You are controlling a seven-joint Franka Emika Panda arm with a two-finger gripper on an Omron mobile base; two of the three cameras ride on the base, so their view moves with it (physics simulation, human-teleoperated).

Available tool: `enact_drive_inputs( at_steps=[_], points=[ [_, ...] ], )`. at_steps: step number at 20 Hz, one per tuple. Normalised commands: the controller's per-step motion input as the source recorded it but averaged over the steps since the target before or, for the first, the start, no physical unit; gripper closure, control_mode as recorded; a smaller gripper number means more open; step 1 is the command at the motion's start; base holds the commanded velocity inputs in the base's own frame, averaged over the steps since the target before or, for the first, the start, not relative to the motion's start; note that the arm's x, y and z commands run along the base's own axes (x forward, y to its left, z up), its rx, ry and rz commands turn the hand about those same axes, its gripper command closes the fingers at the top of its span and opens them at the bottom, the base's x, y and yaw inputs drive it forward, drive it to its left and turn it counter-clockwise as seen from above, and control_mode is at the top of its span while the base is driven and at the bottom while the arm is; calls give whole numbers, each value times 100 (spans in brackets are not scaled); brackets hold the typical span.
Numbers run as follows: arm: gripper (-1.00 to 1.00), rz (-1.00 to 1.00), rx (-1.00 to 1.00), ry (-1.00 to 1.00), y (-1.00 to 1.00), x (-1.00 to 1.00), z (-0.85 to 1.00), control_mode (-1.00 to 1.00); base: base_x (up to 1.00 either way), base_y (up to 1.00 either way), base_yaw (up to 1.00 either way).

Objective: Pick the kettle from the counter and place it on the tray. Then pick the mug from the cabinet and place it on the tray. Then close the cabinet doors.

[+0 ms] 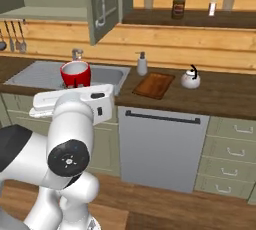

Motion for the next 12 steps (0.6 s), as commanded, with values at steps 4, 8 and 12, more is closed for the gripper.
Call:
enact_drive_inputs(
  at_steps=[4, 8, 12],
  points=[
    [100, 0, 0, 0, 0, 0, 0, 100, 57, -54, 16],
    [100, 0, 0, 0, 0, 0, 0, 100, 90, -32, 26],
    [100, 0, 0, 0, 0, 0, 0, 100, 75, -59, 23]
  ],
)
